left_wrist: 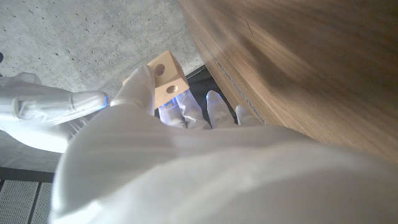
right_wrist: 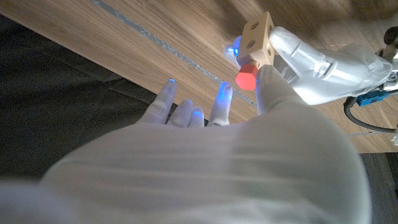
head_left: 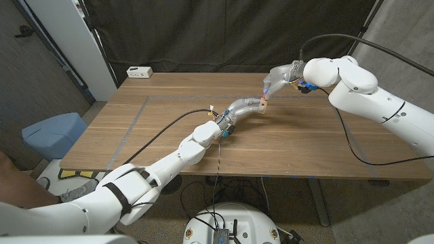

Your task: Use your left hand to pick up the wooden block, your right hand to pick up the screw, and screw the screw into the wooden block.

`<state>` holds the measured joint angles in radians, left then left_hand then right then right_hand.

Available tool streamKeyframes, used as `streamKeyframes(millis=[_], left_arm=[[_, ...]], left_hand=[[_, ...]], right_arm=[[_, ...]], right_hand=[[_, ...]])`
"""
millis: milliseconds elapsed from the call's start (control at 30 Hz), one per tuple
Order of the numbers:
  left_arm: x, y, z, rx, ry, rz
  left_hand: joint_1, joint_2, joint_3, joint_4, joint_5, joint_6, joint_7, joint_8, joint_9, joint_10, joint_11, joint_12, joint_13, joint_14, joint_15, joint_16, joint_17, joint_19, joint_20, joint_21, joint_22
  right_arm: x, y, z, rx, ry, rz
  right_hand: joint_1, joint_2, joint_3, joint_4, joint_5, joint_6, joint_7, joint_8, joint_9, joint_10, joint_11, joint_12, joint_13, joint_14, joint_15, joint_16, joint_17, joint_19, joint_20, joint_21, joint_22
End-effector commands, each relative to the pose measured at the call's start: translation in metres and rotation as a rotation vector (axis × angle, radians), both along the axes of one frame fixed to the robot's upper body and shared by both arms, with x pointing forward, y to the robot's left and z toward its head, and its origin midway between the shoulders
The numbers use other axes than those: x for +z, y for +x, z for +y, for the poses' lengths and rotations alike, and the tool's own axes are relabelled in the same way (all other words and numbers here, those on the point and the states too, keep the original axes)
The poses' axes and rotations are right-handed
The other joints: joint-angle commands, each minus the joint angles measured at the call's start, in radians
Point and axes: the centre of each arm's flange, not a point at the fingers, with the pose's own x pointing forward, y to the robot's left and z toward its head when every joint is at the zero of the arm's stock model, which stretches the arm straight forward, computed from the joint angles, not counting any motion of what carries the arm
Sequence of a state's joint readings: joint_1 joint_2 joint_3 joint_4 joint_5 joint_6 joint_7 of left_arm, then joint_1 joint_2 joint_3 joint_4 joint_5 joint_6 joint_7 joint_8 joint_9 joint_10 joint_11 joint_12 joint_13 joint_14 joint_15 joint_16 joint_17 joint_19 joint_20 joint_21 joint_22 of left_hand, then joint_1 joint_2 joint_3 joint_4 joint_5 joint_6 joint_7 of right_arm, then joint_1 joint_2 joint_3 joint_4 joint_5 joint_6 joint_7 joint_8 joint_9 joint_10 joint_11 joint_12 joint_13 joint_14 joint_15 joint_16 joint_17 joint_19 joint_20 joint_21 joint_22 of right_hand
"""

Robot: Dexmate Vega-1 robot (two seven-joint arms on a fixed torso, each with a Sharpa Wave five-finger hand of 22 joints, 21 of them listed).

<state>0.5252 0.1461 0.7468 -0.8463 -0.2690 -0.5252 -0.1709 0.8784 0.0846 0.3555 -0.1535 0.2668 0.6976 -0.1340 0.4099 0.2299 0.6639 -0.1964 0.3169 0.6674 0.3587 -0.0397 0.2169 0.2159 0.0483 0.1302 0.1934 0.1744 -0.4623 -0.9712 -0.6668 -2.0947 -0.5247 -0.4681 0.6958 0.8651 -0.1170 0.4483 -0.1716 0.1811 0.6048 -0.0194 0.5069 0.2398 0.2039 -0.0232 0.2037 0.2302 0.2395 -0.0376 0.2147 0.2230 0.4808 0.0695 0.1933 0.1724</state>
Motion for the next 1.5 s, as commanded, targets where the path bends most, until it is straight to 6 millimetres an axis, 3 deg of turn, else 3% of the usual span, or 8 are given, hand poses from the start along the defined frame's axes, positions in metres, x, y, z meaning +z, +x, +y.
streamKeyframes(millis=[33, 433, 1500], left_arm=[[0.0018, 0.0015, -0.0011, -0.002, 0.003, -0.002], [0.0013, 0.0019, -0.0005, 0.002, 0.0, 0.003], [-0.0005, -0.0001, -0.0004, 0.005, -0.001, 0.004]], left_hand=[[-0.001, 0.003, 0.007, 0.002, 0.005, 0.047, -0.007, 0.005, 0.004, 0.005, -0.001, -0.003, 0.0, 0.006, -0.056, -0.003, 0.005, 0.003, 0.002, 0.004, 0.004], [-0.003, 0.004, 0.007, 0.003, 0.005, 0.048, -0.006, 0.006, 0.004, 0.004, -0.002, -0.003, 0.0, 0.005, -0.056, -0.003, 0.005, 0.004, 0.002, 0.004, 0.004], [-0.007, 0.007, 0.011, 0.004, 0.005, 0.047, -0.006, 0.005, 0.004, 0.003, 0.0, -0.003, 0.0, 0.004, -0.054, -0.003, 0.005, 0.004, 0.003, 0.004, 0.004]], right_arm=[[-0.0009, 0.0025, 0.0001, -0.003, 0.006, -0.008], [-0.0024, 0.004, 0.0004, -0.002, 0.013, -0.02], [-0.0063, 0.004, -0.0002, 0.0, 0.024, -0.032]], right_hand=[[0.012, 0.004, 0.01, 0.001, 0.006, 0.026, -0.004, 0.016, 0.007, 0.013, -0.004, 0.006, 0.005, 0.008, -0.004, 0.007, 0.004, 0.009, 0.002, 0.007, 0.002], [0.02, 0.009, 0.019, 0.006, 0.006, 0.083, -0.02, 0.058, 0.021, 0.035, -0.01, 0.012, 0.006, 0.026, -0.016, 0.015, 0.009, 0.016, -0.003, 0.008, 0.002], [0.027, 0.017, 0.032, 0.011, 0.005, 0.136, -0.031, 0.11, 0.044, 0.066, -0.032, 0.018, 0.007, 0.042, -0.028, 0.022, 0.016, 0.028, -0.003, 0.009, 0.002]])
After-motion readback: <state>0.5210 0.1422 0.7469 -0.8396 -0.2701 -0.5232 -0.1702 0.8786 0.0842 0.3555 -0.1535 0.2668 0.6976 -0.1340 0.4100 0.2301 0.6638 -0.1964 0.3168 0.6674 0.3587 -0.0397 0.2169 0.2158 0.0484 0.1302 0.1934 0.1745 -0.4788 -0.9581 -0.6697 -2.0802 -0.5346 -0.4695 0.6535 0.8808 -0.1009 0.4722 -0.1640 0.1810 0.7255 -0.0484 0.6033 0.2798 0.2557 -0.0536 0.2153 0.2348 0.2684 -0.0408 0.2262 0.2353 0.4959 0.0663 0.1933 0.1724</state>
